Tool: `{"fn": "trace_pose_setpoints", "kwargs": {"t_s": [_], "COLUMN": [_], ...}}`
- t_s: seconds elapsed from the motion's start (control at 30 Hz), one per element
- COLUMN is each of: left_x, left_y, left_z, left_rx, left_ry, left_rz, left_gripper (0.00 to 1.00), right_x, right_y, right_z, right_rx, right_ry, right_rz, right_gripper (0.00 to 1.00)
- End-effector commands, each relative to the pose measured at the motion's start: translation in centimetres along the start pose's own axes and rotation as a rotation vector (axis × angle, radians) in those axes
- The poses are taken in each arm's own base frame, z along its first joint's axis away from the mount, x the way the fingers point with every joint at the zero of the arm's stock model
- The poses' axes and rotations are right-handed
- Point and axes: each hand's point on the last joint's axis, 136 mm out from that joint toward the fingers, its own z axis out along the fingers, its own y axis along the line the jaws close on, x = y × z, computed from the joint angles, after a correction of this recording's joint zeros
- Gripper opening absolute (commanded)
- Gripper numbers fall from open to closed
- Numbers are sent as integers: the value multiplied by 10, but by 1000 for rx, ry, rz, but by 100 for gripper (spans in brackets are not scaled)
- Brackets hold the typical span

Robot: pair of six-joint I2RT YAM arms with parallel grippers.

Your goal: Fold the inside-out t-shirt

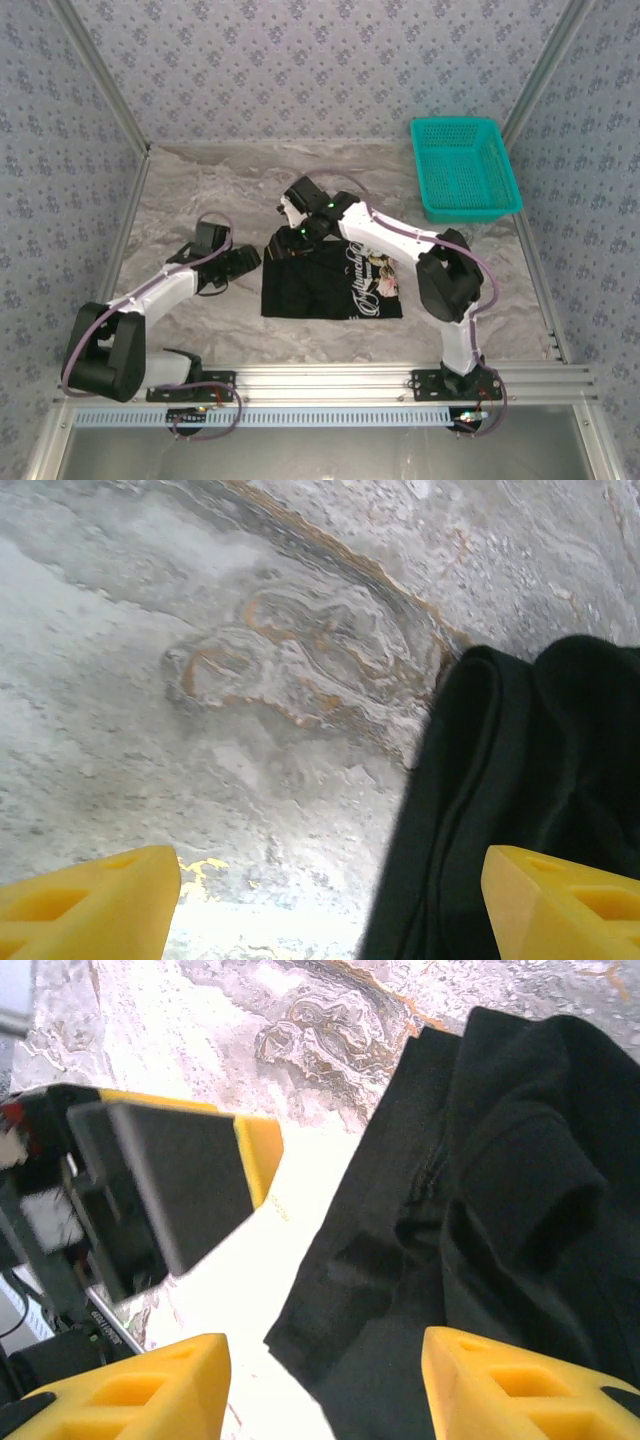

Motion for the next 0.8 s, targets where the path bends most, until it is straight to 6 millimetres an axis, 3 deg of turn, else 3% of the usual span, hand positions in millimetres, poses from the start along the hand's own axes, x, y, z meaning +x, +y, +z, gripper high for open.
{"fn": "trace_pose_setpoints", "kwargs": {"t_s": [0.0,0.1,0.2,0.4,0.57,0.63,0.77], "left_x": [-12,-10,-11,-21,-9,-4,-4], "left_y": [-43,-76,-94,-126,-125,-125,-121], "left_z": [-13,-14,-5,20,50,57,61], "left_rx": [169,268,290,340,263,262,249], "left_ry": [2,26,56,110,196,219,216], "left_rz": [69,130,157,169,183,179,166], "left_gripper": [79,79,79,81,79,74,53], "right_x": [1,19,37,62,82,90,101], "right_y": [-10,-39,-58,-73,-88,-92,-97], "right_z": [-43,-55,-53,-33,-10,-5,-3], "right_rx": [46,110,157,148,150,153,163], "right_ry": [-70,-74,-58,-46,-10,7,29], "right_rz": [-42,-24,-28,2,53,67,54], "right_gripper": [55,55,54,51,47,45,42]}}
